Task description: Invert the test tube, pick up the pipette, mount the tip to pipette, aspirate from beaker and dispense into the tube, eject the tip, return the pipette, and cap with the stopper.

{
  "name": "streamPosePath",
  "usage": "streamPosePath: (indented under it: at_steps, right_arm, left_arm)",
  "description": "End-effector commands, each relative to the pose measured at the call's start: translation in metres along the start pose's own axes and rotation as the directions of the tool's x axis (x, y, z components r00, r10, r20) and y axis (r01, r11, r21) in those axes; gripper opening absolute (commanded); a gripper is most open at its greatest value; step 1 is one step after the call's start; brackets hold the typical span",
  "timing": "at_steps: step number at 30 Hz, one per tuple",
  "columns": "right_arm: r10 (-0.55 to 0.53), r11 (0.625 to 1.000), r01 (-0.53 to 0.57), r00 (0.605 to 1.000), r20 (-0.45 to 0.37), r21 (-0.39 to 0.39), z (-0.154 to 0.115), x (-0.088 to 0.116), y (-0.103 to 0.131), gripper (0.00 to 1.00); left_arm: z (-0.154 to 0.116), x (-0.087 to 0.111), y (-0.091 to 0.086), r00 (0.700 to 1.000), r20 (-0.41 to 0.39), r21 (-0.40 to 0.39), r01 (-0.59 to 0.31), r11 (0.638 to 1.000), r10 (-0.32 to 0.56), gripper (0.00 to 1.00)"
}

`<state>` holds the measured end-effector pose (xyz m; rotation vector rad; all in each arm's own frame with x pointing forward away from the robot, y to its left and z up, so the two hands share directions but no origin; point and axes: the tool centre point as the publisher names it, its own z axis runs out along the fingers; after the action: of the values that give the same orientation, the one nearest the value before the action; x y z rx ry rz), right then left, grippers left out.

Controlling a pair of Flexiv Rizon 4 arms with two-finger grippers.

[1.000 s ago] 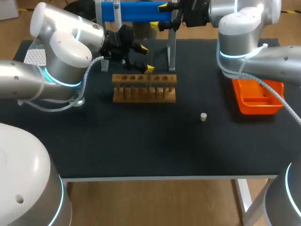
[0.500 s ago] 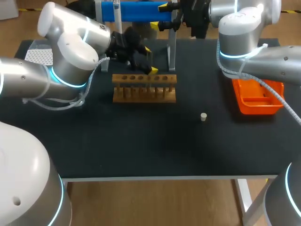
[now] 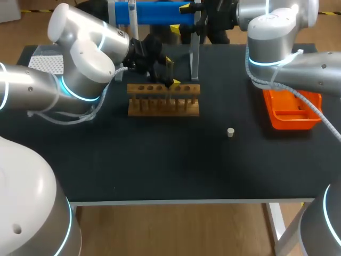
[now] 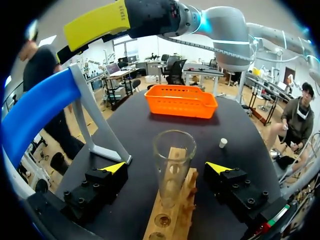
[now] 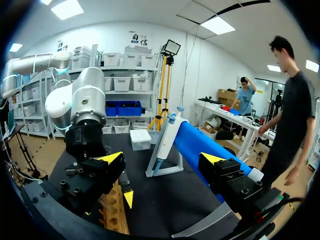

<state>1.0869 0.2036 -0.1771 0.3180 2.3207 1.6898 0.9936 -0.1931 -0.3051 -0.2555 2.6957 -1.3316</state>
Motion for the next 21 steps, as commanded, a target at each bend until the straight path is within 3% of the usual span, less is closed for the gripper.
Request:
streamPosePath:
  at_steps: [1,21]
  right_arm:
    - [0.0,1.0,0.0,1.0,-0.003,0.002,-0.0002,-0.001,0.0002,1.0]
    - [0.0,1.0,0.0,1.0,-0.003,0.002,-0.0002,-0.001,0.0002,1.0]
  left_arm:
    - [0.0035,-0.0007,0.0019,1.0,0.002,0.0,0.002,1.0,-0.002,1.0]
    - [0.0038,-0.002,0.0022,1.0,0.0,0.003,0.004,1.0,-0.004,1.0]
